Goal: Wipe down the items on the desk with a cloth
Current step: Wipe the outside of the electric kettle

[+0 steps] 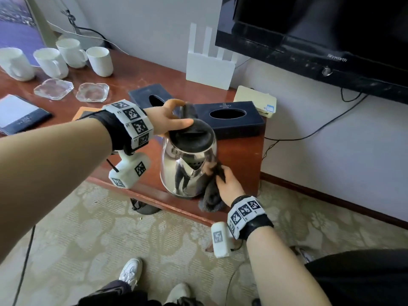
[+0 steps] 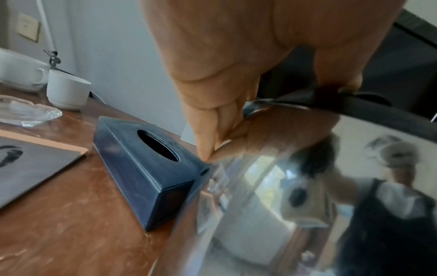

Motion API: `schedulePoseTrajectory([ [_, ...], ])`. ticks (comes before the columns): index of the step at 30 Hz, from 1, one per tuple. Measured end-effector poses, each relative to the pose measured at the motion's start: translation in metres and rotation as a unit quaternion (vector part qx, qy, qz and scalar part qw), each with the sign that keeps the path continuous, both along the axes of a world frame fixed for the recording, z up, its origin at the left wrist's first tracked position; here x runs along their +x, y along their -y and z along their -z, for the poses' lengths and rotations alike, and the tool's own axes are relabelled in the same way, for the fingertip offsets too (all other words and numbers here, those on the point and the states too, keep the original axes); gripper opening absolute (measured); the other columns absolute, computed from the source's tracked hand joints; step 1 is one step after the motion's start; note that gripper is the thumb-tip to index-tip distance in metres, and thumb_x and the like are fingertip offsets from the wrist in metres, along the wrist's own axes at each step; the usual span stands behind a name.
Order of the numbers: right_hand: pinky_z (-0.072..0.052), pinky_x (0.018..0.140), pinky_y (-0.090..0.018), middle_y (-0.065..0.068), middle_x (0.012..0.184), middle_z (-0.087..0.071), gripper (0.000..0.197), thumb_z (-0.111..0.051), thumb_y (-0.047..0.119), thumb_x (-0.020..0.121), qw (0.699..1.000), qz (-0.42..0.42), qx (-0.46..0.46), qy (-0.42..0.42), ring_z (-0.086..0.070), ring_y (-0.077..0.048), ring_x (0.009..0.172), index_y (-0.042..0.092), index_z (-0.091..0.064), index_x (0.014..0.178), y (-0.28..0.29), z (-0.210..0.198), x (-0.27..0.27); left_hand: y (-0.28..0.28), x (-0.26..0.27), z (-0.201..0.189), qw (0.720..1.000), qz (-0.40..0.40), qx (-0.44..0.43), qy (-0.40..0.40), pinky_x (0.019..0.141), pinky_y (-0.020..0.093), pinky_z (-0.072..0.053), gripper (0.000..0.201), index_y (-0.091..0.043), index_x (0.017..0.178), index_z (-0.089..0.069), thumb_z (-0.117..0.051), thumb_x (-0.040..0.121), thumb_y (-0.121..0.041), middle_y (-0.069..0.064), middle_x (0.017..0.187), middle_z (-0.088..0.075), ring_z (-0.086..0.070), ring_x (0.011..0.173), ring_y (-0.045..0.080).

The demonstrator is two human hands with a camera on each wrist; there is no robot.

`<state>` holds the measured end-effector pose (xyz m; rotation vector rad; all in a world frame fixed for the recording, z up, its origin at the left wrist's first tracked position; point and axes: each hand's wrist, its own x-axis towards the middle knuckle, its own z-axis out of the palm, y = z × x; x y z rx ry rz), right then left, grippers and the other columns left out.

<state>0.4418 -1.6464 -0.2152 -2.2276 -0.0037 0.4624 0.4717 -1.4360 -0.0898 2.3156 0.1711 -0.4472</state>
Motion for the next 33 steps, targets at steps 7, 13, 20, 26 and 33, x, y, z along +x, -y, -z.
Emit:
schedulePoseTrajectory([
  [7,-0.029,0.094,-0.015,-0.004,0.136,-0.050,0.036,-0.042,0.015,0.098,0.986,0.014,0.077,0.151,-0.045,-0.018,0.124,0.015,-0.045,0.135,0.010,-0.068,0.029,-0.001,0.008,-0.003,0.999,-0.009,-0.049,-0.013,0.105,0.044,-0.039,0.061,-0.028,0.139,-0.028,-0.059,0.087,-0.035,0.002,0.132,-0.055,-0.055,0.115,0.024],
  [13,-0.035,0.099,-0.028,-0.006,0.132,-0.052,0.033,-0.039,0.016,0.099,0.992,-0.018,0.054,0.112,-0.049,-0.022,0.121,0.019,-0.050,0.130,-0.008,-0.060,0.035,-0.001,0.004,-0.002,0.997,0.000,-0.071,-0.009,0.106,0.035,-0.036,0.062,-0.039,0.144,-0.019,-0.053,0.092,-0.031,0.003,0.139,-0.047,-0.048,0.123,0.023],
  [20,-0.037,0.097,-0.027,-0.008,0.132,-0.054,0.034,-0.043,0.014,0.097,0.992,-0.070,-0.095,0.042,-0.050,-0.026,0.120,0.017,-0.050,0.130,0.023,-0.015,0.009,0.003,0.004,-0.002,0.996,0.010,-0.089,0.005,0.089,0.026,-0.039,0.055,-0.037,0.143,-0.029,-0.052,0.093,-0.027,0.004,0.136,-0.046,-0.049,0.114,0.018],
  [26,-0.034,0.090,-0.020,-0.003,0.127,-0.052,0.032,-0.044,0.012,0.096,0.987,-0.027,-0.051,0.149,-0.050,-0.019,0.115,0.018,-0.053,0.127,0.035,-0.044,-0.003,-0.002,-0.003,0.001,0.999,0.018,-0.016,0.028,0.106,0.029,-0.033,0.054,-0.044,0.142,-0.025,-0.048,0.093,-0.041,-0.002,0.139,-0.046,-0.046,0.124,0.020],
  [33,-0.025,0.091,-0.007,-0.006,0.128,-0.046,0.032,-0.049,0.007,0.093,0.950,-0.015,-0.079,0.303,-0.042,-0.010,0.116,0.017,-0.058,0.123,0.035,-0.105,-0.021,-0.014,-0.025,0.005,0.989,0.012,0.048,0.136,0.106,0.031,-0.031,0.053,-0.023,0.144,-0.030,-0.047,0.095,-0.034,0.007,0.145,-0.035,-0.041,0.129,0.021],
])
